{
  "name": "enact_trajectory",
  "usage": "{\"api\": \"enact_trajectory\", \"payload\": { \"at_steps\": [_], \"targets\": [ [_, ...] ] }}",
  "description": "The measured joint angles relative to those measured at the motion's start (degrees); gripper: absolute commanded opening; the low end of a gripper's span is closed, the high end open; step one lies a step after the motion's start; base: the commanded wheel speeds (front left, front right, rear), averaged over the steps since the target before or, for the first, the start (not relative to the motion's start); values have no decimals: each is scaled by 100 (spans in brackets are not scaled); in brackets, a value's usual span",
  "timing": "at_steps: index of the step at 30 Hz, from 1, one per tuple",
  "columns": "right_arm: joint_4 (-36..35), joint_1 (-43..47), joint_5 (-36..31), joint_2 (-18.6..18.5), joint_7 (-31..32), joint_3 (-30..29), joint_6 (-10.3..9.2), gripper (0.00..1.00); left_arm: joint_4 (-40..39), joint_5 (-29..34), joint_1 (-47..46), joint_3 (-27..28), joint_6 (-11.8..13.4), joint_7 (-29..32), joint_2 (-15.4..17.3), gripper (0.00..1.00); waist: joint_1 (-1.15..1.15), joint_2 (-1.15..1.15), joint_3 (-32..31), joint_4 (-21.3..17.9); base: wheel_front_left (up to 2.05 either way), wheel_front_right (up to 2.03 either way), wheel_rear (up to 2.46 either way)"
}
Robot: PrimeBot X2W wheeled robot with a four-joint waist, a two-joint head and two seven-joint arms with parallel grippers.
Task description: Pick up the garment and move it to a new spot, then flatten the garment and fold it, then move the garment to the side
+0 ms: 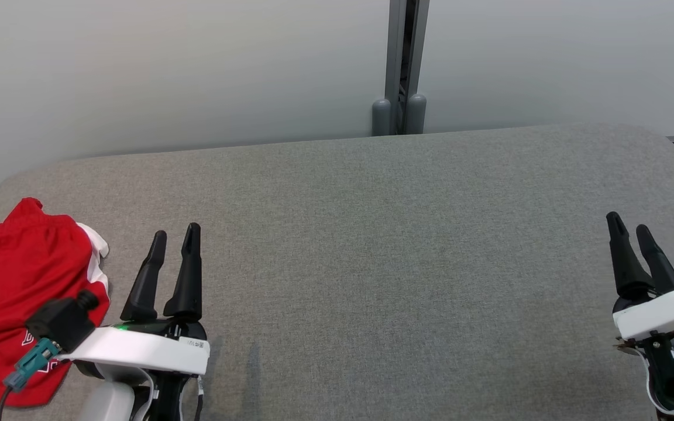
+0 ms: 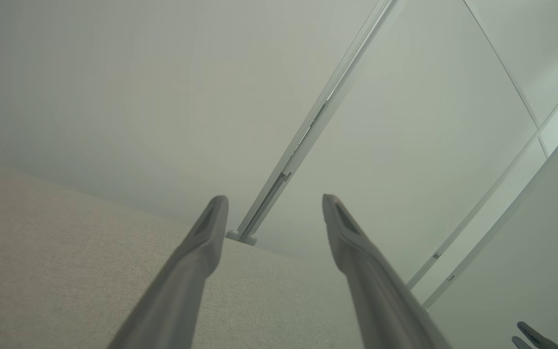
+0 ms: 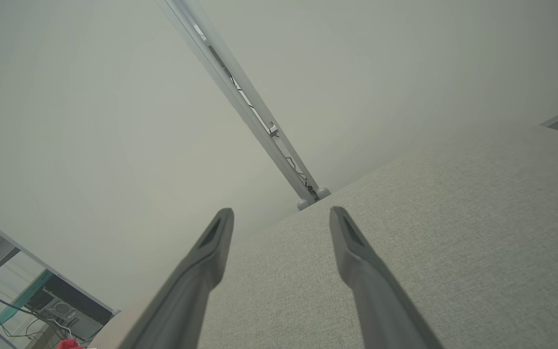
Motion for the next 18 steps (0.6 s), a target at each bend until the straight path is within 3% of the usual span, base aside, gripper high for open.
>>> {"api": "enact_trajectory", "payload": {
  "at_steps": [2, 3, 18],
  "targets": [
    [-5, -1, -132, -9, -66, 78, 0, 100, 0, 175, -1, -9, 44, -8, 25, 100, 0, 0, 0, 2, 0, 0, 0],
    [3, -8, -955, -36, -311, 256, 0, 100, 66, 827, -1, -23, 183, 58, 114, 100, 0, 0, -14, 8, 0, 0, 0],
    [271, -9, -1889, -27, -628, 460, 0, 100, 267, 1586, 4, -9, 383, 177, 210, 100, 0, 0, 1, -14, 0, 0, 0]
  ]
}}
